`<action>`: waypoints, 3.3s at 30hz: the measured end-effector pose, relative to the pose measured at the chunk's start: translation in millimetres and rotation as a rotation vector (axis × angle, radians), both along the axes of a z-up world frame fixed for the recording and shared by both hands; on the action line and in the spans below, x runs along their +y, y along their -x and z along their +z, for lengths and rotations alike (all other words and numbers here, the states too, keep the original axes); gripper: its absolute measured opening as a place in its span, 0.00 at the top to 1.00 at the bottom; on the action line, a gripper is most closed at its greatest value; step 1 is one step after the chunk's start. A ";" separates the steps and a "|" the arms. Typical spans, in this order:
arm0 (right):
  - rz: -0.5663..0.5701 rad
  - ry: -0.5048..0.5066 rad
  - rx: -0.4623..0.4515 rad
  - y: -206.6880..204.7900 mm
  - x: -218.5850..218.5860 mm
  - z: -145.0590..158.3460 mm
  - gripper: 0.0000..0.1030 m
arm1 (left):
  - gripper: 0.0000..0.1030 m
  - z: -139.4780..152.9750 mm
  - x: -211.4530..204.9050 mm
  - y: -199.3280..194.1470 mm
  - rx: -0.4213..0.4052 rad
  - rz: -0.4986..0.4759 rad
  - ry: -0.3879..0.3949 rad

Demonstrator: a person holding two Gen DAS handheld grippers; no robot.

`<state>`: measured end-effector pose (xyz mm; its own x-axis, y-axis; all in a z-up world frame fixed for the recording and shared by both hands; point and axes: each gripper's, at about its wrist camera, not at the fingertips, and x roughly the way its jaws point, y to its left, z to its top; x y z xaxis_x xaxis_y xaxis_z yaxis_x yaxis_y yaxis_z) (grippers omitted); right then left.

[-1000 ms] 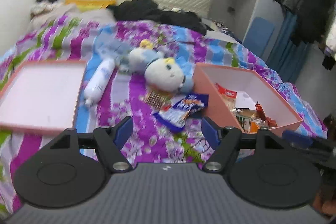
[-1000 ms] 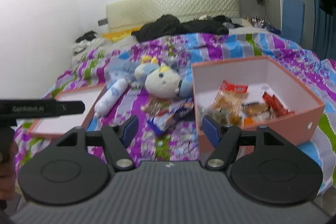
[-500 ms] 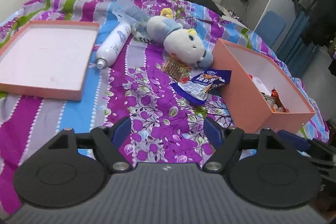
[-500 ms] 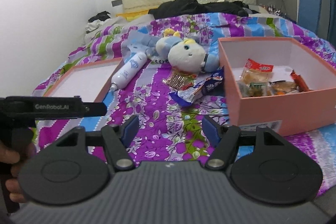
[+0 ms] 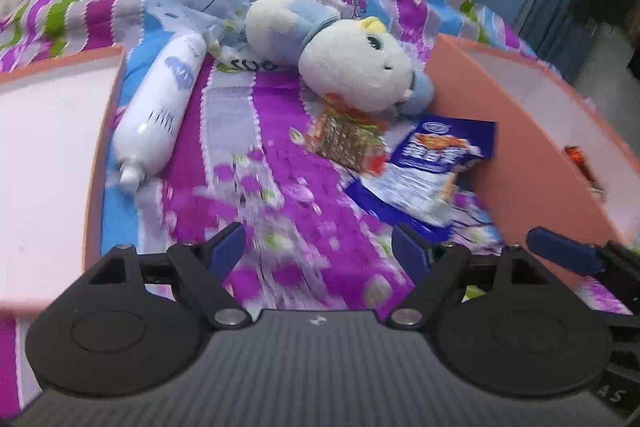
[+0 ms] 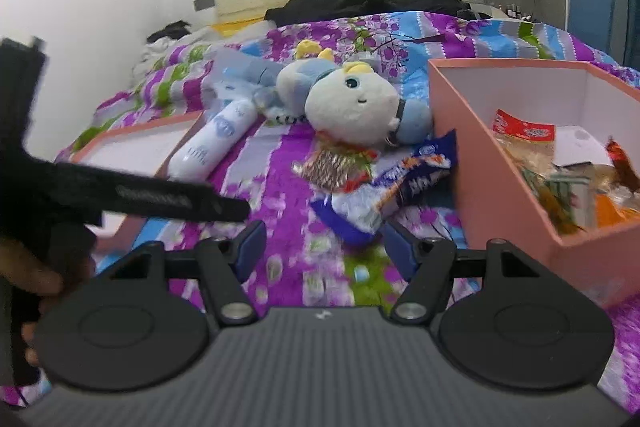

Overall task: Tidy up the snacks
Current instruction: 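Grasp the brown spicy strip packet with the left tool while the right grasps the blue cabbage bag, then lift both held packets and carry them over the deep pink box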

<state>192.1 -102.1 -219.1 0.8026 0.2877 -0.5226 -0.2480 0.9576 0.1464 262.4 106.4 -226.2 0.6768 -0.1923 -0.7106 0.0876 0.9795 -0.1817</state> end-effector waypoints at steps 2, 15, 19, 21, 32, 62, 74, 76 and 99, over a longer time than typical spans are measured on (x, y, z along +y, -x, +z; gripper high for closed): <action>-0.032 0.006 0.018 -16.6 4.3 -7.9 0.36 | 0.19 -9.2 1.1 -24.0 0.019 -0.020 -0.002; -0.074 0.041 0.071 -80.2 11.8 -47.5 0.36 | 0.12 -44.6 -20.0 -134.4 0.039 -0.138 0.008; -0.087 0.046 0.074 -91.2 10.7 -55.0 0.36 | 0.12 -52.1 -29.6 -154.5 0.036 -0.190 -0.008; -0.098 0.032 0.089 -97.3 7.9 -57.8 0.37 | 0.12 -56.4 -34.7 -160.4 0.034 -0.210 -0.015; -0.098 -0.011 0.102 -105.6 1.1 -57.9 0.60 | 0.34 -64.3 -51.9 -158.7 0.011 -0.238 -0.171; 0.016 0.036 0.058 7.0 -14.3 20.9 0.92 | 0.49 -2.7 -29.2 32.6 0.072 0.011 -0.027; 0.047 0.082 0.114 54.3 -41.1 37.3 0.92 | 0.49 1.5 -32.3 119.3 0.139 0.130 0.048; 0.054 0.095 0.116 58.9 -43.9 40.0 0.92 | 0.49 3.9 -34.1 126.0 0.147 0.139 0.069; 0.003 0.082 -0.045 46.5 -105.0 145.2 0.92 | 0.49 142.2 -80.8 96.9 -0.043 0.066 0.113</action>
<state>145.6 -207.1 -73.9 0.8250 0.2479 -0.5079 -0.2554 0.9652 0.0562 165.5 25.6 -84.0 0.7202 -0.2237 -0.6567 0.0340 0.9568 -0.2886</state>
